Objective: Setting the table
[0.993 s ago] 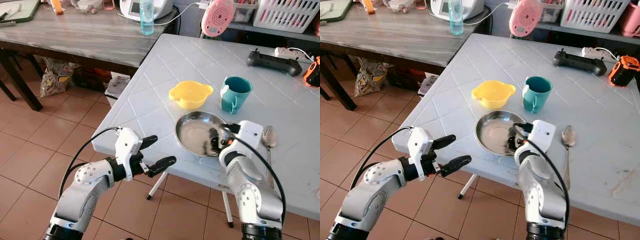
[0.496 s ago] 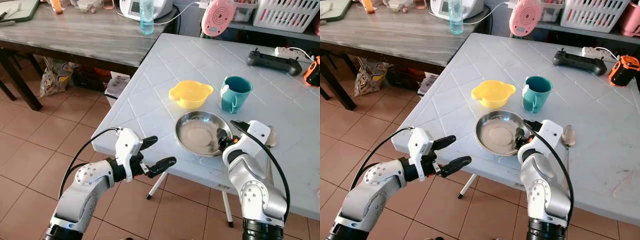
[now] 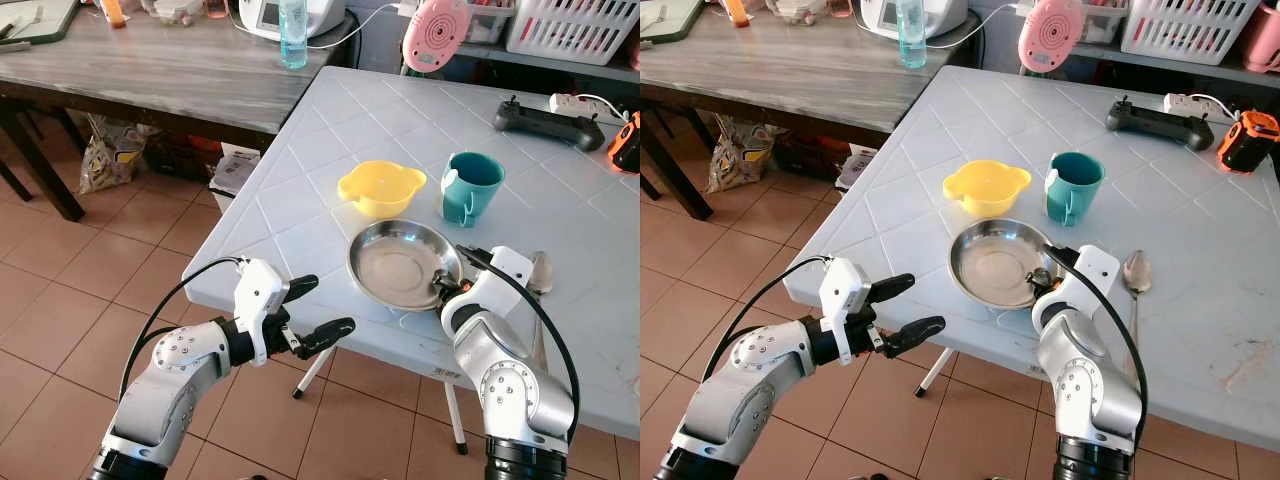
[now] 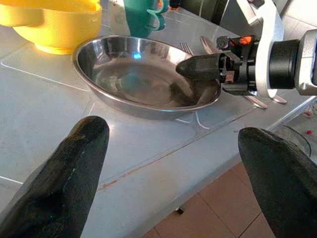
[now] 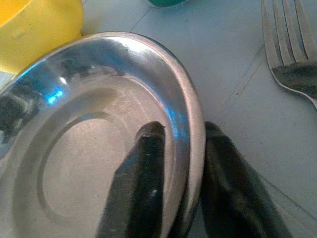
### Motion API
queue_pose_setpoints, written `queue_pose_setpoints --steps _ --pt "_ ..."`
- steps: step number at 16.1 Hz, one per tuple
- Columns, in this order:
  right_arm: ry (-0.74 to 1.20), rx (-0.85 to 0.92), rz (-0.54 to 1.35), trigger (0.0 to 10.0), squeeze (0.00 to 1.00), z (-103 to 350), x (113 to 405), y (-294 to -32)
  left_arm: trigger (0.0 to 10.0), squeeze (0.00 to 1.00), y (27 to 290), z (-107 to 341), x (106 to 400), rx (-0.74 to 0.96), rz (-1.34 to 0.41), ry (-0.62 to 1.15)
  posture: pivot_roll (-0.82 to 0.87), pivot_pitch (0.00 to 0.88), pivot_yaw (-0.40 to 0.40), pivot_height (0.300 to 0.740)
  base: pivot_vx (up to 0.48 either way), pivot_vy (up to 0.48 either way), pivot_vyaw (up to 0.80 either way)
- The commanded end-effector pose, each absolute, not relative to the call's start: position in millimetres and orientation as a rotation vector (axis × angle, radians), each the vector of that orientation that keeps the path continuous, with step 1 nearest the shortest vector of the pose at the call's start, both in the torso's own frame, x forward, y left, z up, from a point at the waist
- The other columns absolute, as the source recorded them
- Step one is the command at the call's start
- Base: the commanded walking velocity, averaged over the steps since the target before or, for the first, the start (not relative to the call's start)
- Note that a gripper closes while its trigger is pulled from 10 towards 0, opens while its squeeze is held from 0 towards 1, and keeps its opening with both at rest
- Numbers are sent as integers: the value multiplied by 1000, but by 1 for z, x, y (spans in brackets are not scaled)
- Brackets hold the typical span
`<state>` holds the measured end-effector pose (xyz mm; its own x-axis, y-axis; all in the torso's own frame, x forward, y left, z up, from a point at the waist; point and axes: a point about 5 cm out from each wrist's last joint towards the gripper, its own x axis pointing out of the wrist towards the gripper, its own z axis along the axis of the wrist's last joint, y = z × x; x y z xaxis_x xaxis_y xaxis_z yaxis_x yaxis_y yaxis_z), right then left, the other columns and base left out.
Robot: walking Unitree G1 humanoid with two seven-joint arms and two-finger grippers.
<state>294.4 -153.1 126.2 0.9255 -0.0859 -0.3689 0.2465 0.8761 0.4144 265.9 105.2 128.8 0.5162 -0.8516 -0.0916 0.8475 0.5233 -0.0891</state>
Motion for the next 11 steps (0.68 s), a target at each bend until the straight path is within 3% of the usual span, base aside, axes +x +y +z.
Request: queue_pose_setpoints --steps 1,11 --pt "393 496 -167 0 0 120 289 -143 10000 0 105 128 264 -13 -1031 138 24 137 -19 740 0 0 0" --pt "444 467 -208 0 0 107 273 -152 10000 0 105 126 265 -7 -1023 142 26 136 -16 740 0 0 0"
